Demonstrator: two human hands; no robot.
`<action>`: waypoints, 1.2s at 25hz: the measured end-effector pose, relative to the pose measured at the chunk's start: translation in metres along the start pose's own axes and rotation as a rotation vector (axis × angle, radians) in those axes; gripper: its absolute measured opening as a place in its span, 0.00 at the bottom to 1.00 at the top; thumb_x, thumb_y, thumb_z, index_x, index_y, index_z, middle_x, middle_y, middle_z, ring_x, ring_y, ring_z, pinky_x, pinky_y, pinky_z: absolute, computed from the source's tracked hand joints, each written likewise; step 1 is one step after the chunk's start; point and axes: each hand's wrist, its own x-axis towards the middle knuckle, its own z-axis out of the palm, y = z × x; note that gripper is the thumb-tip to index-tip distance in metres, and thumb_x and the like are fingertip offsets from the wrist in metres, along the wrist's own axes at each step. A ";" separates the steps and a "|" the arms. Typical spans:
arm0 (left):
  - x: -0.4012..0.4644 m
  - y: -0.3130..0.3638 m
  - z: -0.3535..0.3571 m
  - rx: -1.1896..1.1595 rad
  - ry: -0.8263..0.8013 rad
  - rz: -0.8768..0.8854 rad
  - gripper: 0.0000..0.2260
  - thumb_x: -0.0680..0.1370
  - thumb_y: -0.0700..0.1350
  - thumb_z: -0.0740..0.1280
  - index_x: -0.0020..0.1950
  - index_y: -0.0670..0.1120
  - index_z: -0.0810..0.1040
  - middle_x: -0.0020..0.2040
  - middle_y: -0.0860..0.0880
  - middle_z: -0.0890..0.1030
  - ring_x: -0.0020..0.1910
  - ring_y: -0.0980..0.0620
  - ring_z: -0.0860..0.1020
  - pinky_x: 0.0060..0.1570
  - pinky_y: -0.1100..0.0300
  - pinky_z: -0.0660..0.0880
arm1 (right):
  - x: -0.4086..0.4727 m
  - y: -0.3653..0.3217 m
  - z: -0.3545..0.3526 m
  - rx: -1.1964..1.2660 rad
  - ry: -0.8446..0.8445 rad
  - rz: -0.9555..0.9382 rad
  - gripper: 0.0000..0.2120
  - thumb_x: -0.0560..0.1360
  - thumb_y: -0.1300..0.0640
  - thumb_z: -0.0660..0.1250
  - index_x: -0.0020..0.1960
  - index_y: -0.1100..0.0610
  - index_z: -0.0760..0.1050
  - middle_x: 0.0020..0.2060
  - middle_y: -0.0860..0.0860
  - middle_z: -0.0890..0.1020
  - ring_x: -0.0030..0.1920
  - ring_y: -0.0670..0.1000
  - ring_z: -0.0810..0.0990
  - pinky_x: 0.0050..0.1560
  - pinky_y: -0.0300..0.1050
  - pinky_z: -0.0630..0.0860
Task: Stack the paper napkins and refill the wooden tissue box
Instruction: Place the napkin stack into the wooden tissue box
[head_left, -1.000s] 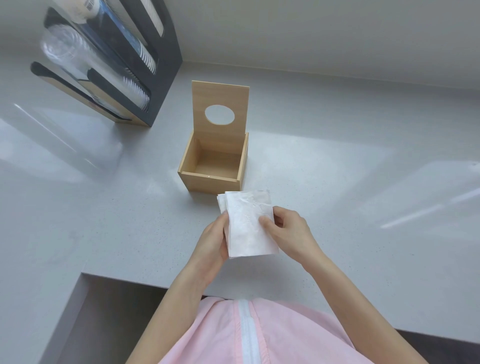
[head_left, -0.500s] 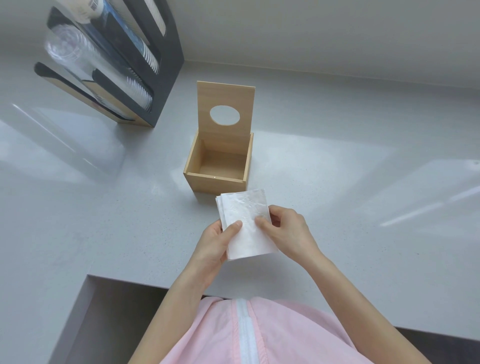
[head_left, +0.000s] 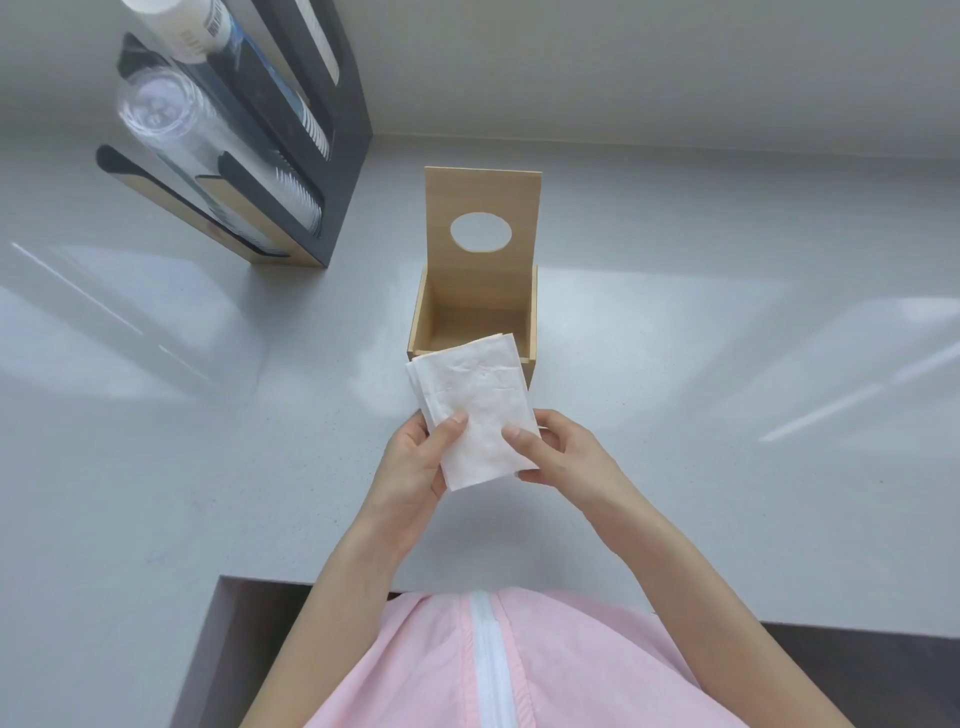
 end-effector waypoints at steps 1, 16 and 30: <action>-0.002 0.002 -0.001 -0.009 -0.016 0.014 0.10 0.77 0.43 0.61 0.56 0.45 0.77 0.49 0.50 0.85 0.48 0.51 0.83 0.48 0.58 0.80 | -0.001 0.001 0.004 0.022 -0.003 -0.008 0.13 0.76 0.52 0.64 0.59 0.54 0.74 0.49 0.46 0.82 0.50 0.44 0.81 0.52 0.37 0.78; 0.040 0.055 -0.026 0.443 0.152 0.186 0.03 0.75 0.42 0.67 0.42 0.50 0.76 0.41 0.50 0.79 0.41 0.53 0.76 0.43 0.64 0.70 | 0.026 -0.041 -0.019 -0.089 0.164 -0.205 0.07 0.75 0.62 0.66 0.52 0.54 0.74 0.43 0.51 0.80 0.41 0.49 0.81 0.47 0.38 0.78; 0.101 0.083 -0.010 1.321 0.312 0.426 0.06 0.76 0.43 0.63 0.50 0.42 0.74 0.47 0.45 0.82 0.49 0.43 0.78 0.45 0.54 0.71 | 0.103 -0.090 -0.018 -1.092 0.350 -0.317 0.10 0.74 0.63 0.58 0.54 0.60 0.72 0.49 0.59 0.80 0.50 0.61 0.76 0.40 0.47 0.66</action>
